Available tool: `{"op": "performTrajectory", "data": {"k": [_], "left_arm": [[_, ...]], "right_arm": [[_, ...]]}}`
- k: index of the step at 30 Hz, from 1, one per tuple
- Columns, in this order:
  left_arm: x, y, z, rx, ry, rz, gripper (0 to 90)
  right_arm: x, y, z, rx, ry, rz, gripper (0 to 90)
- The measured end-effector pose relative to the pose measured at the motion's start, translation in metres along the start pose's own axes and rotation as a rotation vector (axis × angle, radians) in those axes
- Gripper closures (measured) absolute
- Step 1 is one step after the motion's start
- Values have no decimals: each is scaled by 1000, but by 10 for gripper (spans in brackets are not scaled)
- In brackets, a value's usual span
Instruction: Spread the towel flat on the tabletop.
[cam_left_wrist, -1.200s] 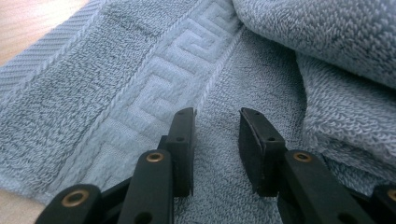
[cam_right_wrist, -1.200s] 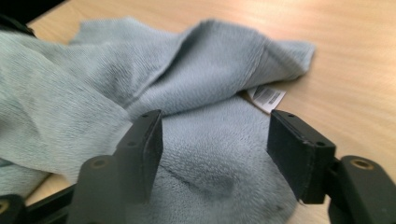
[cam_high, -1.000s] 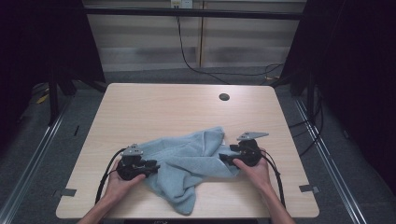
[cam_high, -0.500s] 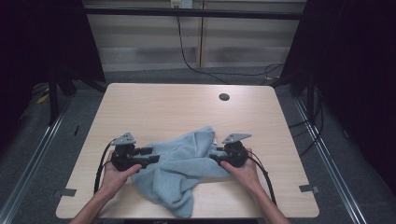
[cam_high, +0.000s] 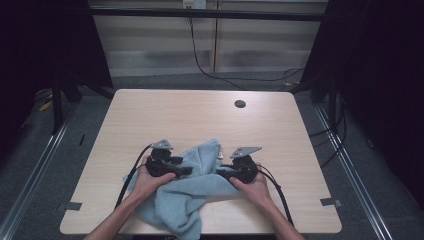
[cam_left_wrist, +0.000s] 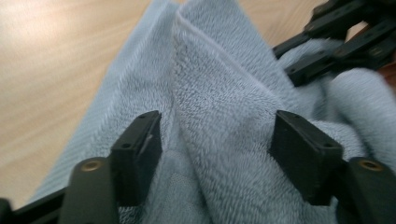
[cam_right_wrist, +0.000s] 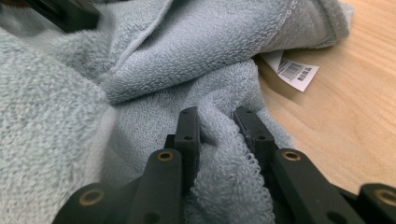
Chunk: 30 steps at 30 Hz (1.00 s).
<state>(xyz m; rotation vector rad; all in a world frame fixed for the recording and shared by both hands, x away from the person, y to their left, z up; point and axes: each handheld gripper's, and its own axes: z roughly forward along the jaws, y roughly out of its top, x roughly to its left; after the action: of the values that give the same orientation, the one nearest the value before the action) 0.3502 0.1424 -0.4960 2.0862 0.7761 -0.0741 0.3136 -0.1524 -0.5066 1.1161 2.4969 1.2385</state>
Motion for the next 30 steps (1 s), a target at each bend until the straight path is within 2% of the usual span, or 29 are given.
{"op": "performTrajectory", "data": {"k": [1, 2, 4, 5, 6, 7, 8, 9, 10, 13, 16, 17, 18, 19, 20, 21, 22, 23, 24, 25, 27, 30], "left_arm": [[0, 0, 0, 0, 0, 0, 505], [-2, -3, 2, 14, -21, 29, 599], [-2, -2, -2, 1, -21, 27, 764], [-2, -2, -2, 1, -21, 27, 803], [-2, -1, -5, -10, -19, 31, 821], [-1, -1, -8, -20, -14, 34, 821], [1, 1, -19, -70, -4, 19, 834], [1, 1, -19, -70, -4, 19, 836], [4, 4, -32, -122, 6, 5, 837], [9, 6, -50, -191, 22, -26, 838], [13, 6, -64, -229, 47, -39, 838], [13, 6, -64, -229, 47, -39, 838], [13, 5, -70, -251, 58, -46, 838], [13, 5, -70, -251, 58, -46, 839], [13, 5, -73, -256, 68, -43, 839], [12, 5, -75, -272, 71, -46, 840], [10, 6, -78, -283, 75, -41, 840], [6, 11, -84, -310, 77, -33, 841], [6, 11, -84, -310, 77, -33, 841], [3, 17, -92, -342, 72, -22, 841], [2, 23, -99, -366, 69, -22, 843], [2, 31, -106, -393, 84, -18, 845]], "right_arm": [[0, 0, 0, 0, 1, 2, 730], [0, 0, 0, 1, 3, 6, 731], [-1, 1, 0, 5, 12, 26, 734], [-1, 1, 0, 5, 12, 26, 734], [-3, 2, -2, 11, 18, 47, 751], [-3, 2, -2, 11, 18, 47, 751], [-3, 5, -5, 12, 7, 51, 763], [-3, 6, -6, 13, 0, 54, 767], [-4, 9, -10, 2, -11, 58, 772], [-8, 14, -21, -26, -45, 66, 780], [-15, 17, -36, -62, -85, 95, 783], [-19, 18, -41, -79, -95, 104, 784], [-22, 19, -48, -93, -103, 115, 784], [-25, 20, -54, -116, -108, 125, 785], [-25, 20, -54, -116, -108, 125, 785], [-30, 25, -67, -152, -131, 139, 786], [-32, 28, -73, -165, -144, 143, 787], [-35, 33, -81, -180, -158, 145, 787], [-36, 35, -85, -189, -168, 143, 788], [-38, 39, -91, -202, -181, 144, 788], [-43, 45, -101, -226, -204, 149, 789], [-51, 52, -112, -253, -234, 160, 792]]}}
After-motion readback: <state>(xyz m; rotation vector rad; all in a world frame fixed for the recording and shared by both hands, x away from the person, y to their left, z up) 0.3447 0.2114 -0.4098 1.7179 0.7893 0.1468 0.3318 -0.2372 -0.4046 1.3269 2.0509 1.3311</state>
